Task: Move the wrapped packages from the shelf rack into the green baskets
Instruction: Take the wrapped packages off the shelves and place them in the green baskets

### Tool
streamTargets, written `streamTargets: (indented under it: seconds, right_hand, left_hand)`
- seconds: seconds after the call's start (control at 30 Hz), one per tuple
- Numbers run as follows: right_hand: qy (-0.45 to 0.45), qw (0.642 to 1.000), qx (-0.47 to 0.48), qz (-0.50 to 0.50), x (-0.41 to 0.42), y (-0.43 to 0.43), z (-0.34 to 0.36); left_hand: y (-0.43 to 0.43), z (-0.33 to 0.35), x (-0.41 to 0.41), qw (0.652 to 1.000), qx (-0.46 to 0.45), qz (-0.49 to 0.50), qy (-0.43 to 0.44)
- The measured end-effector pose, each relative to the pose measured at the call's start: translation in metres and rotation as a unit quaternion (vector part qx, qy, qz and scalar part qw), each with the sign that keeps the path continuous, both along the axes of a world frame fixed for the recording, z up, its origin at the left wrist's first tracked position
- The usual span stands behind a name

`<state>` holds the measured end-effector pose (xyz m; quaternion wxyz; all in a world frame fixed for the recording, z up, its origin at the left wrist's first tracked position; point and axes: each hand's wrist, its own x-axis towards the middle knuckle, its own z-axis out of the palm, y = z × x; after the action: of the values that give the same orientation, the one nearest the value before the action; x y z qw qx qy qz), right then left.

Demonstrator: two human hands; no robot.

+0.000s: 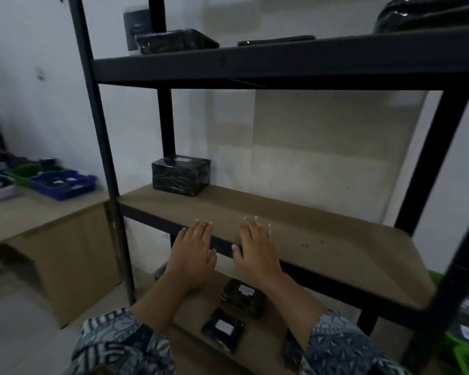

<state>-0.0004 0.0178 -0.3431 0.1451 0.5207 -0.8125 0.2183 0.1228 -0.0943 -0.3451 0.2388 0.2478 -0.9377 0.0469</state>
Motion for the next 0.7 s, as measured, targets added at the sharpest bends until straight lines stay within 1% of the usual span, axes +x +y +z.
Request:
streamTargets:
  seconds: [0.07,0.17,0.4,0.6,0.7]
  right_hand:
    - [-0.003,1.0,0.01,0.008,-0.003,-0.029,0.0]
    - [-0.006,1.0,0.012,0.02,-0.009,-0.067,0.004]
    - [-0.038,0.999,0.029,0.015,-0.017,-0.138,0.005]
    - [-0.057,0.998,0.035,-0.011,-0.02,-0.2,0.013]
    - [-0.052,0.998,0.032,-0.033,-0.026,-0.238,0.022]
  left_hand:
    - [-0.031,0.004,-0.004,1.0,-0.001,0.016,-0.008]
    - [-0.072,0.007,-0.009,0.999,0.007,0.037,0.007]
    - [-0.147,-0.01,-0.014,0.999,0.036,0.032,0.007]
    - [-0.222,-0.011,-0.015,0.999,0.045,-0.016,-0.014]
    - [-0.264,-0.008,-0.013,0.997,0.063,-0.047,-0.002]
